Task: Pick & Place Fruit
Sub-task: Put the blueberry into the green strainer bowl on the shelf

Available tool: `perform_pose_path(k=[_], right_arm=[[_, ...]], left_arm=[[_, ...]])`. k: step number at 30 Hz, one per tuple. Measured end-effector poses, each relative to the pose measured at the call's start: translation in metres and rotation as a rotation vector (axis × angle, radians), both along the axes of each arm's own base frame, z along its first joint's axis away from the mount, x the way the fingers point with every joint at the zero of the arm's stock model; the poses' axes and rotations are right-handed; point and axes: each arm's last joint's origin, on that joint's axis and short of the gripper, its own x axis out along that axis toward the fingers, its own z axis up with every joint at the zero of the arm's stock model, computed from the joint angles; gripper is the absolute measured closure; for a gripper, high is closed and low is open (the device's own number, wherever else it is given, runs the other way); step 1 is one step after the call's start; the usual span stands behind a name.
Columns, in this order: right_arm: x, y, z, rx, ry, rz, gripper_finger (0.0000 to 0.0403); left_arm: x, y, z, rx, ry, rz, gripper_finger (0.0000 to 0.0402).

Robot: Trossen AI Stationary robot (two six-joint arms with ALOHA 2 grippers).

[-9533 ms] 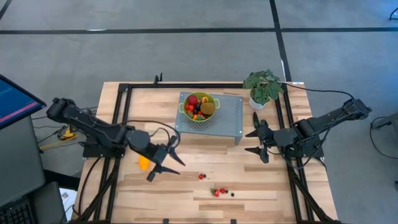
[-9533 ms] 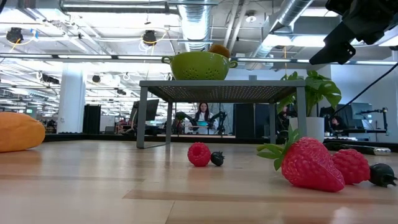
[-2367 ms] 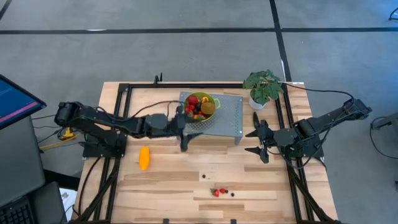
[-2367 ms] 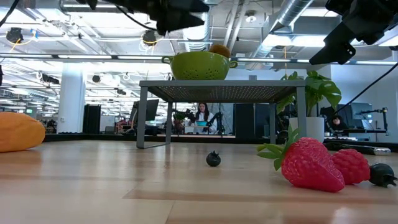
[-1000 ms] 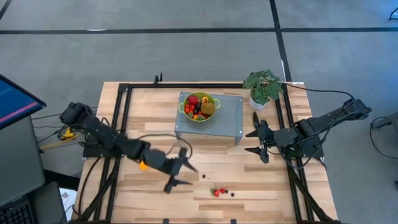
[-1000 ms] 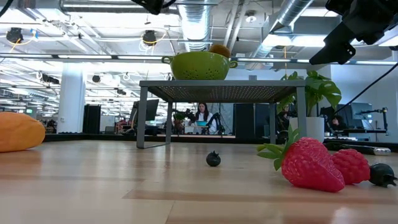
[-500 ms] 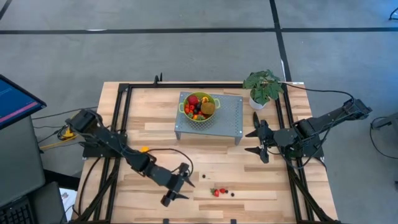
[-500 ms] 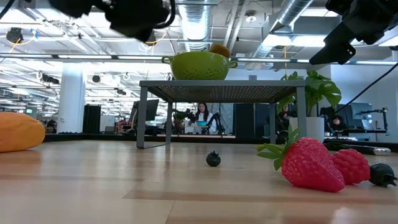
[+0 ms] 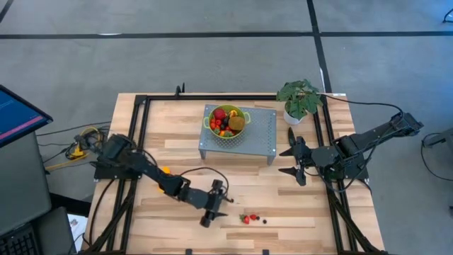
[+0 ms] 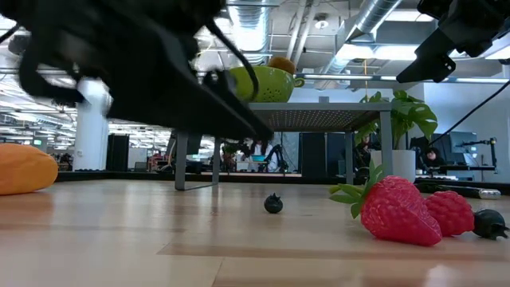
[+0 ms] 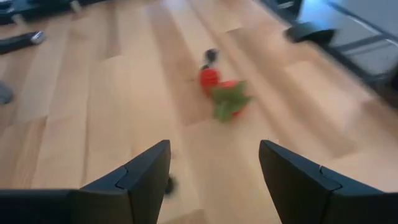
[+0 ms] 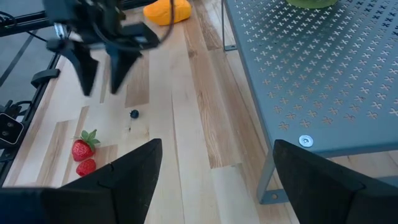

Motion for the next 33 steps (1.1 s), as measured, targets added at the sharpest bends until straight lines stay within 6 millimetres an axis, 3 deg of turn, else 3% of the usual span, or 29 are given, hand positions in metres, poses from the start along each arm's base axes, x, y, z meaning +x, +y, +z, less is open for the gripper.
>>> perform_pose_path(k=[10,22,26,33], right_arm=[[0.000,0.000,0.000,-0.001,0.000,0.000,0.0101],[0.000,0.000,0.000,0.000,0.000,0.000,0.0101],[0.000,0.000,0.000,0.000,0.000,0.000,0.0101],[0.000,0.000,0.000,0.000,0.000,0.000,0.0101]], left_arm=[[0.016,0.027,-0.045,-0.030,0.064,0.173,0.0160],[0.022,0.030,-0.063,-0.097,0.017,0.207,0.0162],[0.021,0.028,-0.064,-0.096,0.020,0.202,0.0185],[0.020,0.025,-0.065,-0.093,0.023,0.189,0.0260]])
